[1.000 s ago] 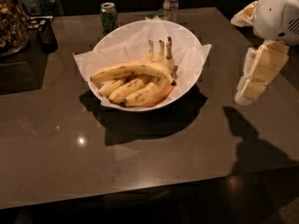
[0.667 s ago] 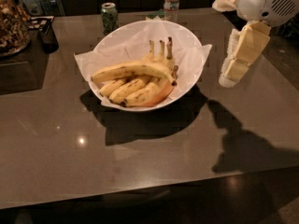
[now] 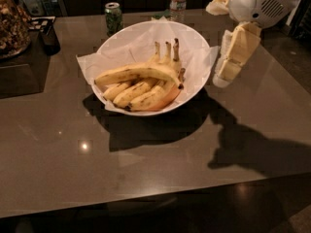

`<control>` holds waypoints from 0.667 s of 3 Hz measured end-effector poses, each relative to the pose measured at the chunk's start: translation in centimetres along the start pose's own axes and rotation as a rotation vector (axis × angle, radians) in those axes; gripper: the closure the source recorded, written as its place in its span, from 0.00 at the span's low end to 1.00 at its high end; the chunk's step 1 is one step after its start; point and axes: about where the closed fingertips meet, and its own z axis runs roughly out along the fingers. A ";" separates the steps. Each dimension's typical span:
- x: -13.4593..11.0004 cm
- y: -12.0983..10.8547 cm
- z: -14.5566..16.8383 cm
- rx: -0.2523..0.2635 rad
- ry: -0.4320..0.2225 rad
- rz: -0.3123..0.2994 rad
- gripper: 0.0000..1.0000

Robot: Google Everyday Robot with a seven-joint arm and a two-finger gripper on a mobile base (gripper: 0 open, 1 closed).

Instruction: Pick banana from white bowl

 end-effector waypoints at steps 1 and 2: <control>-2.6 -1.9 2.6 -0.046 -0.041 -0.049 0.00; -5.4 -3.5 4.6 -0.074 -0.071 -0.103 0.00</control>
Offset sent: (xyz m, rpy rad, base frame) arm 0.0654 0.0978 -0.0078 0.0470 0.0257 0.2209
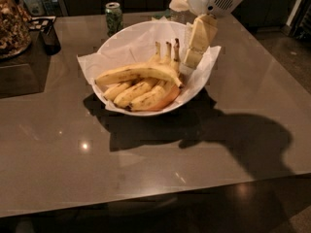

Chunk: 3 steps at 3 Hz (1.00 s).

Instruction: Pick banana from white bowl

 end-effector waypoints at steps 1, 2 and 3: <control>-1.5 -1.3 1.7 -0.024 -0.022 -0.030 0.00; -1.7 -1.4 1.7 -0.023 -0.023 -0.032 0.00; -1.8 -1.2 1.5 0.028 -0.059 -0.011 0.00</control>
Offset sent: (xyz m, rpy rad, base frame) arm 0.0127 0.0198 -0.0031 0.0102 0.0062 0.0385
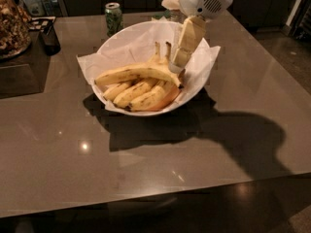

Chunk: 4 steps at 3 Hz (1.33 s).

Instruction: Pick banana from white bowl

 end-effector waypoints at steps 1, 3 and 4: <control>-0.7 0.5 1.9 0.011 -0.055 0.029 0.00; -1.6 0.7 5.1 -0.056 -0.111 0.036 0.00; -1.0 0.7 6.5 -0.056 -0.144 0.061 0.00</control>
Offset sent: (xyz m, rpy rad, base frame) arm 0.0023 0.0446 -0.0363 0.1298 0.0670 0.0202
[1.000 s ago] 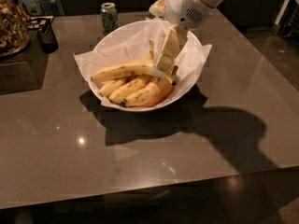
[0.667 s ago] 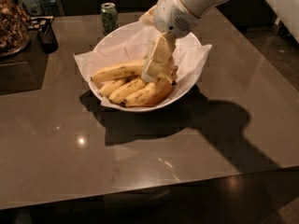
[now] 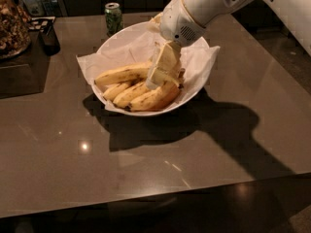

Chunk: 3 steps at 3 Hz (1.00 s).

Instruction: Pick banana from white bowl

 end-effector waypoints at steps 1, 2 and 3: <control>1.0 0.1 2.2 -0.034 -0.016 0.027 0.00; 1.8 0.5 3.6 -0.056 -0.012 0.044 0.19; 1.8 0.5 3.6 -0.056 -0.012 0.044 0.42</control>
Offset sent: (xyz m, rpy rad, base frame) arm 0.0027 0.0100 -0.0579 0.0061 0.1022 0.0009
